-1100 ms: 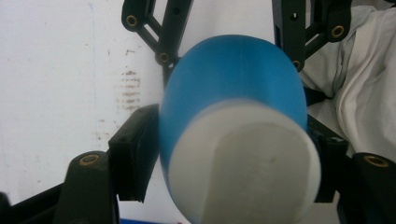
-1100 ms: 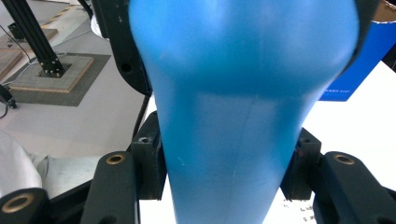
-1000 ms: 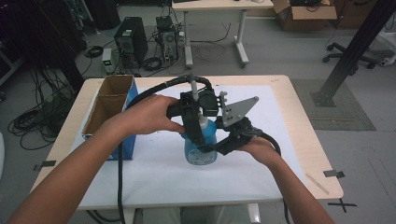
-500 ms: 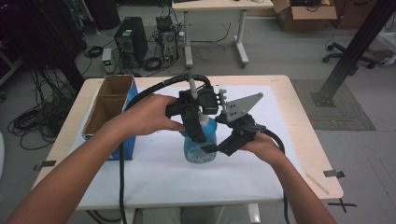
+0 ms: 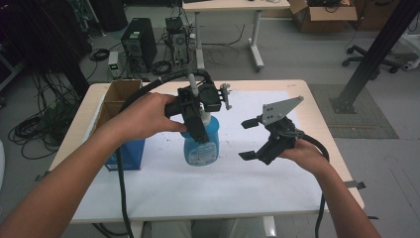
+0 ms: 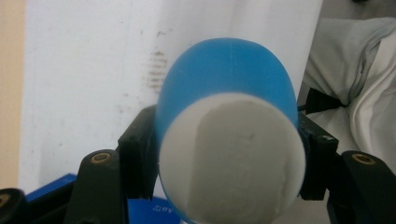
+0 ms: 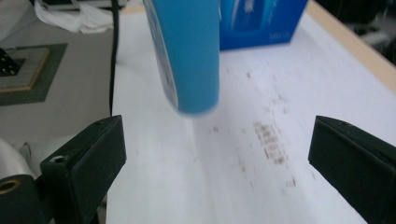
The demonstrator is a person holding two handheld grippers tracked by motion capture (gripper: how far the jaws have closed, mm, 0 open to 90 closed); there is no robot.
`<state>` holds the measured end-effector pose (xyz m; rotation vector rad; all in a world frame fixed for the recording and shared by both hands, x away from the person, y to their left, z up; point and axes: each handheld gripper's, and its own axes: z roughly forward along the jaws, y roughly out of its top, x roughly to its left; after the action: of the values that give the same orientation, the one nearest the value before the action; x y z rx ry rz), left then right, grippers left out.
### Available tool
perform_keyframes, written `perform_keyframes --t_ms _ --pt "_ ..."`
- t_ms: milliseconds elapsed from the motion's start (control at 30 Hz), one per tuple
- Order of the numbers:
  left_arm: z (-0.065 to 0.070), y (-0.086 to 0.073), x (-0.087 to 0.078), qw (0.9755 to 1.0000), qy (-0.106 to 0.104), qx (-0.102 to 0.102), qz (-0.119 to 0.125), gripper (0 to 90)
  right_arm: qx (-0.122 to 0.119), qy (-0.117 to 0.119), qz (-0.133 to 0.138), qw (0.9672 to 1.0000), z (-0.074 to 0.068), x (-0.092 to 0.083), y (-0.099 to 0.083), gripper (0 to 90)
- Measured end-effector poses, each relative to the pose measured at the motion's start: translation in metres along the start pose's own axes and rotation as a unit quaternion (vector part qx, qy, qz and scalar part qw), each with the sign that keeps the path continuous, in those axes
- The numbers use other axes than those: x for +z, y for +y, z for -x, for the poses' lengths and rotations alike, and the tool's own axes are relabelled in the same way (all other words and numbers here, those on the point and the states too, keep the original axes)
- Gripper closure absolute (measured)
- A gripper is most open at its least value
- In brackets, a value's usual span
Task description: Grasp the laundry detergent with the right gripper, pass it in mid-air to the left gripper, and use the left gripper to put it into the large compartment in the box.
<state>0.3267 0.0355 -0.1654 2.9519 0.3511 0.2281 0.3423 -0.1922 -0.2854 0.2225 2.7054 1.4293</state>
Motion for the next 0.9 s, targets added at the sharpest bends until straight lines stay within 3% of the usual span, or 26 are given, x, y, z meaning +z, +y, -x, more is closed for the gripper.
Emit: perform_keyframes --t_ms 100,300,433,533,633,733,800,867,900 --pt "-0.006 -0.003 -0.009 0.9997 0.011 -0.024 -0.001 37.9 0.023 -0.003 -0.03 0.9993 0.006 -0.006 -0.008 3.7" --pt "-0.02 -0.011 -0.027 0.9969 0.038 -0.069 -0.002 37.9 0.035 -0.027 -0.047 0.9979 0.01 -0.022 -0.018 3.7" --pt "-0.03 -0.018 -0.04 0.9937 0.05 -0.1 0.0 37.9 0.04 -0.041 -0.058 0.9967 0.011 -0.034 -0.021 3.9" --pt "-0.039 -0.023 -0.05 0.9897 0.054 -0.132 -0.002 38.0 0.046 -0.049 -0.067 0.9955 0.012 -0.043 -0.023 4.1" --pt "-0.047 -0.028 -0.058 0.984 0.067 -0.165 -0.003 38.0 0.052 -0.059 -0.072 0.9943 0.014 -0.052 -0.024 4.3" --pt "-0.057 -0.034 -0.066 0.9767 0.079 -0.2 -0.007 38.0 0.056 -0.069 -0.075 0.9932 0.015 -0.06 -0.024 4.7" --pt "-0.064 -0.038 -0.072 0.9705 0.087 -0.225 -0.008 37.9 0.057 -0.075 -0.084 0.992 0.015 -0.065 -0.025 4.7" --pt "-0.072 -0.045 -0.078 0.9617 0.098 -0.256 -0.006 38.0 0.059 -0.077 -0.088 0.9914 0.015 -0.07 -0.025 4.7" --pt "-0.074 -0.047 -0.081 0.9587 0.101 -0.266 -0.004 37.9 0.061 -0.08 -0.09 0.9909 0.016 -0.072 -0.025 4.7"
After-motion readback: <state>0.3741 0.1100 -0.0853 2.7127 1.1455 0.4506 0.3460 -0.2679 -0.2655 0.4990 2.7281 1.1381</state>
